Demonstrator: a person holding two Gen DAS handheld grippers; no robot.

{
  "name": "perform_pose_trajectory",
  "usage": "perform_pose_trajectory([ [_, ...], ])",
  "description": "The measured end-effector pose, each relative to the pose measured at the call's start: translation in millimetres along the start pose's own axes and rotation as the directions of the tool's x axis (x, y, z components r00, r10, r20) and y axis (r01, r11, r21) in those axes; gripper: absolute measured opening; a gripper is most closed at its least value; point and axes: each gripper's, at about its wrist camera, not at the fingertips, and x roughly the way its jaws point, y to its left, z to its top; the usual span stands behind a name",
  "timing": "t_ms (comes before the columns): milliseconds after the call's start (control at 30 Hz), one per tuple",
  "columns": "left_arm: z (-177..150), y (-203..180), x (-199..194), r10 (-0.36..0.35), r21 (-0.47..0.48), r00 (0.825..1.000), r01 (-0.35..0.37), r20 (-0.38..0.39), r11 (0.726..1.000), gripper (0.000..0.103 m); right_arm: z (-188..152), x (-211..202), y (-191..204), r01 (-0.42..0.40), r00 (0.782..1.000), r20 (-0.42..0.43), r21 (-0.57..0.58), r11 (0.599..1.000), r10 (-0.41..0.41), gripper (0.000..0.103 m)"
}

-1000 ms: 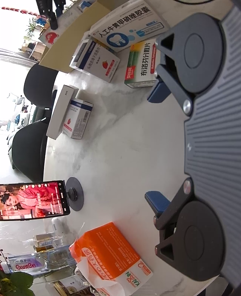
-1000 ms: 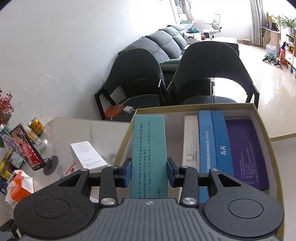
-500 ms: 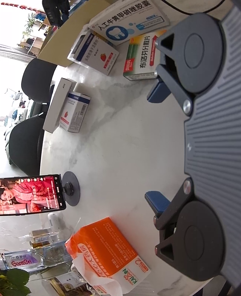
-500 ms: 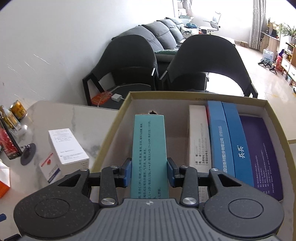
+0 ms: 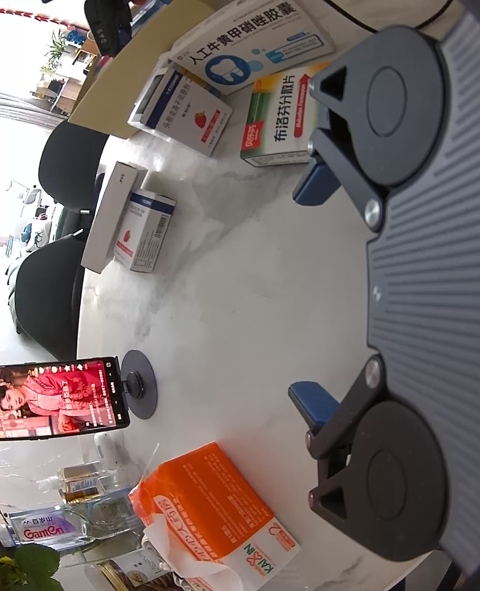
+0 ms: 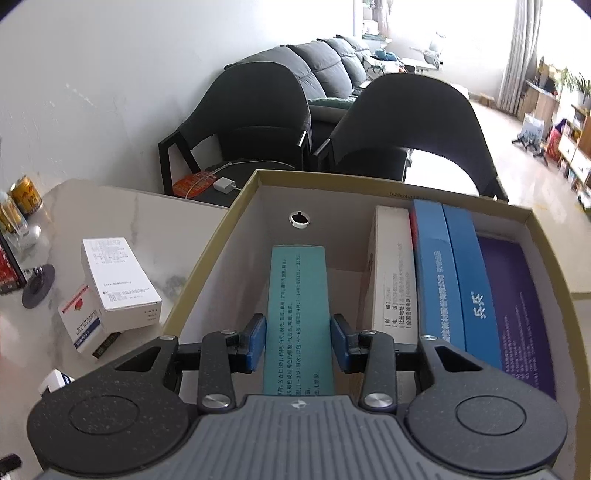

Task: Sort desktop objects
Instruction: 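Lower the teal box into the beige box beside the white box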

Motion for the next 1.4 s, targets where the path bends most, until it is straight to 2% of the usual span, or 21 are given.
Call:
perform_pose_trajectory([
  [200, -1, 1, -2, -0.001, -0.006, 1.0, 0.001, 0.006, 1.0, 0.103, -2, -10, 4, 0.025, 0.999, 0.029, -0.073, 0.997, -0.023, 0.045],
  [367, -2, 0, -2, -0.007, -0.003, 1.0, 0.007, 0.005, 1.0, 0.103, -5, -21, 4, 0.0, 0.998, 0.056, -0.145, 0.989, 0.008, 0.045],
  [467, -2, 0, -2, -0.008, -0.004, 1.0, 0.008, 0.007, 1.0, 0.103, -7, -27, 4, -0.012, 0.996, 0.085, -0.244, 0.97, 0.034, 0.044],
  [600, -2, 0, -3, -0.003, -0.008, 1.0, 0.003, 0.009, 1.0, 0.103, -10, -31, 11, -0.017, 0.991, 0.112, -0.421, 0.907, 0.071, 0.043],
  [733, -3, 1, -3, 0.005, -0.008, 1.0, -0.005, 0.005, 1.0, 0.103, -13, -31, 21, -0.026, 0.984, 0.135, -0.531, 0.847, 0.115, 0.042],
  [900, -4, 3, -5, 0.015, -0.015, 1.0, -0.015, 0.005, 1.0, 0.103, -27, -26, 41, -0.04, 0.981, 0.115, -0.673, 0.739, 0.158, 0.037],
  [933, -4, 3, -6, 0.016, -0.018, 1.0, -0.016, 0.006, 1.0, 0.103, -29, -25, 45, -0.039, 0.982, 0.107, -0.692, 0.721, 0.155, 0.032],
  [967, -4, 4, -6, 0.018, -0.02, 1.0, -0.018, 0.007, 1.0, 0.103, -31, -22, 47, -0.04, 0.984, 0.095, -0.705, 0.708, 0.15, 0.031],
  [1233, -5, 3, -3, 0.012, -0.018, 1.0, -0.012, -0.001, 1.0, 0.103, -49, -7, 54, -0.043, 0.995, 0.027, -0.764, 0.644, 0.098, 0.031],
  [1400, -6, 3, -2, 0.01, -0.02, 1.0, -0.01, -0.002, 1.0, 0.103, -63, 1, 59, 0.004, 1.0, 0.019, -0.822, 0.569, 0.021, 0.031],
])
